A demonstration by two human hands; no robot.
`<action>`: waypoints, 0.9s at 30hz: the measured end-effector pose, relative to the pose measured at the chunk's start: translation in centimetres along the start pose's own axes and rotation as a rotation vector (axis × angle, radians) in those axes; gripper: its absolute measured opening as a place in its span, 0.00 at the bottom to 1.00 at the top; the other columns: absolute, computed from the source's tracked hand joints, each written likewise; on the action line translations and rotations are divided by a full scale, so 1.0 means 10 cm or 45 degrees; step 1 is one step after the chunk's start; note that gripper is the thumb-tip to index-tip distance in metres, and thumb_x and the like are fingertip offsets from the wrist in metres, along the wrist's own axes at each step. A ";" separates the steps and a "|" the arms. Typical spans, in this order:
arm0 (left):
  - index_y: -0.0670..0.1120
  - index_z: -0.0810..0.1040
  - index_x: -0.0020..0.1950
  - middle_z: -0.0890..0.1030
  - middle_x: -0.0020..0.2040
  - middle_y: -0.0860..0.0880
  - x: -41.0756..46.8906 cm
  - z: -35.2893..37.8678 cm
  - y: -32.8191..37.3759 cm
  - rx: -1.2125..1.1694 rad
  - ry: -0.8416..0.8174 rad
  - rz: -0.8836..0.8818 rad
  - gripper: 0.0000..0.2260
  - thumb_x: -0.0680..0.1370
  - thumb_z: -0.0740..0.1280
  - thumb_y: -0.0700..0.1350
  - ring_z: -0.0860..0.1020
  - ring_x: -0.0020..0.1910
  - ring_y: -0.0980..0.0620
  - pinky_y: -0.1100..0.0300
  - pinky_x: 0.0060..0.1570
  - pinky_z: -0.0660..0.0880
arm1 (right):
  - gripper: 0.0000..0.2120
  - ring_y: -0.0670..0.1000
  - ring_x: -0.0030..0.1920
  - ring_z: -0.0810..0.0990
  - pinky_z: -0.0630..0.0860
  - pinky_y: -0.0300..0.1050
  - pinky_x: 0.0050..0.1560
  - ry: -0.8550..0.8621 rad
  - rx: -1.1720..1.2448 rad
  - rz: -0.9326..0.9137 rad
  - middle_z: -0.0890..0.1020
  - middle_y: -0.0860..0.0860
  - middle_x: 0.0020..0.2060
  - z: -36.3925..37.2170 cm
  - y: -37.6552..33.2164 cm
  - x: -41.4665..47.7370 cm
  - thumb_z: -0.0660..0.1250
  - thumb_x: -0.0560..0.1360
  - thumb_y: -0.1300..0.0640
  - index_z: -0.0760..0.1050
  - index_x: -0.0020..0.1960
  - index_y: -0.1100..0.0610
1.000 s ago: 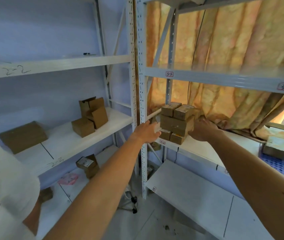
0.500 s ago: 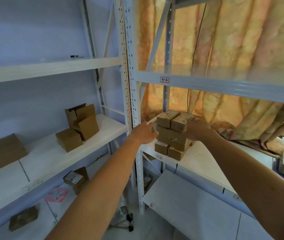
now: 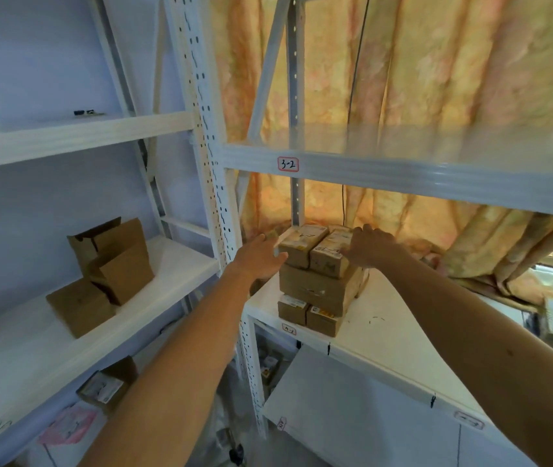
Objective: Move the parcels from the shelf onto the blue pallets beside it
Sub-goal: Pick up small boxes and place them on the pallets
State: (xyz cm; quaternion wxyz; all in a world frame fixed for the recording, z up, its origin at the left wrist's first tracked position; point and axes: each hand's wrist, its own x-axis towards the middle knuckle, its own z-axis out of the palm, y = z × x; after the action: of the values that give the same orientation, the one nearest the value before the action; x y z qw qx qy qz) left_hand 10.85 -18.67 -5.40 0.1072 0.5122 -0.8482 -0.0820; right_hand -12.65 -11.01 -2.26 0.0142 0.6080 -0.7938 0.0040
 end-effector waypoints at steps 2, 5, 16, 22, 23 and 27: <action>0.54 0.61 0.80 0.69 0.76 0.48 0.13 0.00 -0.02 -0.030 0.020 0.057 0.25 0.83 0.59 0.57 0.71 0.72 0.44 0.47 0.68 0.70 | 0.32 0.62 0.67 0.71 0.71 0.57 0.64 -0.009 -0.002 0.031 0.68 0.59 0.70 0.01 -0.01 0.10 0.55 0.81 0.38 0.63 0.75 0.60; 0.52 0.64 0.78 0.71 0.74 0.46 0.37 -0.03 -0.07 -0.002 0.009 0.083 0.25 0.82 0.58 0.59 0.72 0.70 0.41 0.40 0.68 0.70 | 0.32 0.62 0.67 0.71 0.71 0.56 0.63 -0.038 -0.001 0.093 0.67 0.59 0.71 0.02 -0.06 0.25 0.57 0.81 0.38 0.63 0.75 0.60; 0.49 0.62 0.78 0.68 0.74 0.42 1.38 -0.03 -0.41 0.074 -0.073 0.180 0.31 0.80 0.51 0.64 0.71 0.70 0.38 0.41 0.66 0.70 | 0.31 0.61 0.73 0.65 0.67 0.56 0.68 -0.169 0.062 0.318 0.56 0.58 0.78 0.02 -0.38 0.78 0.58 0.82 0.42 0.58 0.79 0.57; 0.51 0.58 0.81 0.64 0.78 0.42 1.62 0.03 -0.62 0.073 -0.093 0.284 0.32 0.80 0.49 0.65 0.69 0.72 0.39 0.42 0.67 0.70 | 0.30 0.63 0.73 0.66 0.67 0.60 0.70 -0.171 0.091 0.430 0.59 0.60 0.76 0.21 -0.64 1.06 0.56 0.81 0.41 0.60 0.78 0.55; 0.51 0.58 0.81 0.64 0.78 0.43 1.65 0.04 -0.65 0.075 -0.087 0.297 0.31 0.81 0.49 0.64 0.70 0.71 0.39 0.42 0.67 0.70 | 0.30 0.63 0.73 0.65 0.66 0.61 0.70 -0.188 0.086 0.435 0.59 0.60 0.76 0.24 -0.67 1.09 0.55 0.81 0.41 0.61 0.78 0.55; 0.49 0.59 0.81 0.65 0.77 0.41 1.74 0.04 -0.67 0.054 -0.065 0.350 0.27 0.84 0.53 0.59 0.69 0.72 0.39 0.46 0.67 0.70 | 0.26 0.60 0.75 0.62 0.62 0.60 0.73 -0.233 0.043 0.447 0.65 0.57 0.76 0.29 -0.74 1.17 0.53 0.82 0.46 0.64 0.77 0.56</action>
State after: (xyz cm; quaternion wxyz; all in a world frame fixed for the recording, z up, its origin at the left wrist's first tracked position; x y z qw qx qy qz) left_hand 8.54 -37.16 -5.69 0.0849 0.3911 -0.9144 -0.0615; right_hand -8.62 -24.30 -4.92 -0.0692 0.4582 -0.8854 -0.0353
